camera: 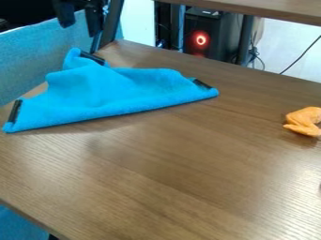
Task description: Unfold the cloth from top left to bottom left
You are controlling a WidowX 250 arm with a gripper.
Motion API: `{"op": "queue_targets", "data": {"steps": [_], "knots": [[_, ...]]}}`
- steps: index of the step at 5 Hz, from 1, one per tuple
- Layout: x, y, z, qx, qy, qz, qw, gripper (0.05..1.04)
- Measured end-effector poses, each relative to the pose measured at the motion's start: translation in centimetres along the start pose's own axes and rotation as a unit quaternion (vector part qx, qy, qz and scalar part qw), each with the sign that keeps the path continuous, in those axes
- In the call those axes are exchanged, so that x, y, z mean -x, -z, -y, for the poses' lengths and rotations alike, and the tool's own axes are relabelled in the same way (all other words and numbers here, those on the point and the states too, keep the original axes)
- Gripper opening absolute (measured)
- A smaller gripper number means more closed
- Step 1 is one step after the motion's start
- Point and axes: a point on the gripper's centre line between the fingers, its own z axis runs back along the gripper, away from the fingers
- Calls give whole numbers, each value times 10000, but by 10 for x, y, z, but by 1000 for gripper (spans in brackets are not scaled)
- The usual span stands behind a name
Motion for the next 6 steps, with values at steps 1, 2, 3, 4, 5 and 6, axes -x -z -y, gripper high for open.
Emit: {"op": "queue_targets", "data": {"steps": [1, 2, 3, 4, 5, 6], "knots": [[-14, 8, -8, -97, -129, 62, 9999, 999], [-24, 19, -14, -152, -175, 114, 9997, 999], [-27, 22, -27, -169, -266, 338, 9989, 999], [-28, 28, -41, -222, -397, 526, 9976, 999], [-26, 38, -51, -270, -584, 669, 9957, 999], [-27, 41, -59, -187, -825, 888, 9924, 999]]}}
